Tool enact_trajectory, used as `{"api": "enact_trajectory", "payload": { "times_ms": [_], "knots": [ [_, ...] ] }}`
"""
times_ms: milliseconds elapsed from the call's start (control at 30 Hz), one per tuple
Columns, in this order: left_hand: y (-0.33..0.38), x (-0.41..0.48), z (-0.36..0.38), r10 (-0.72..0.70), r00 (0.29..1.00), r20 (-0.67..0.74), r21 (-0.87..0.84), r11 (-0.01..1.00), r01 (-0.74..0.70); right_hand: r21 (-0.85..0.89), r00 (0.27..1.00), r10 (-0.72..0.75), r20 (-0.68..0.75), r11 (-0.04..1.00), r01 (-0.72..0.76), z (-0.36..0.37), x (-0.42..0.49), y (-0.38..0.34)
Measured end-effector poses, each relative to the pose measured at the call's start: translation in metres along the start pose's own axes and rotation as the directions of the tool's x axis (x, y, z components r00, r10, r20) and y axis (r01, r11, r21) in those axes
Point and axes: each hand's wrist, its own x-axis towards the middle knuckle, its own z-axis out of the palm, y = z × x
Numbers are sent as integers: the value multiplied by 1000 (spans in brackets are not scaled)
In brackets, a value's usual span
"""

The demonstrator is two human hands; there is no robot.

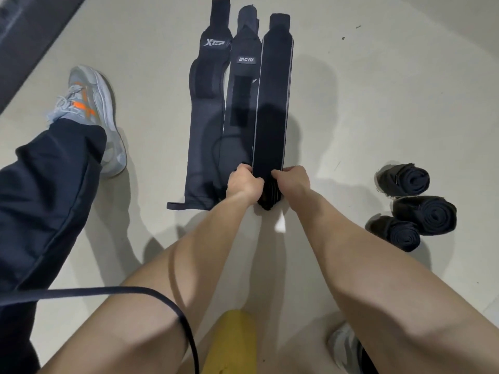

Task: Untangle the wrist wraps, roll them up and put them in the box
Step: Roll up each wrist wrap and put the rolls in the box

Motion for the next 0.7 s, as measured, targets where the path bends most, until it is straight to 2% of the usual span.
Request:
{"api": "enact_trajectory", "payload": {
  "times_ms": [267,367,533,700],
  "knots": [
    [2,-15,6,14,997,70,-32,999,-12,104,997,-33,76,994,25,-25,-9,8],
    [7,-28,5,23,994,111,-144,990,-7,242,990,-66,123,970,35,-42,-20,11],
    [24,-58,-5,48,979,197,-421,906,40,313,988,-104,113,948,65,-73,-43,10],
    [46,-103,-29,184,939,291,-465,885,-29,327,990,-114,83,942,81,-106,-73,-1]
  ]
}}
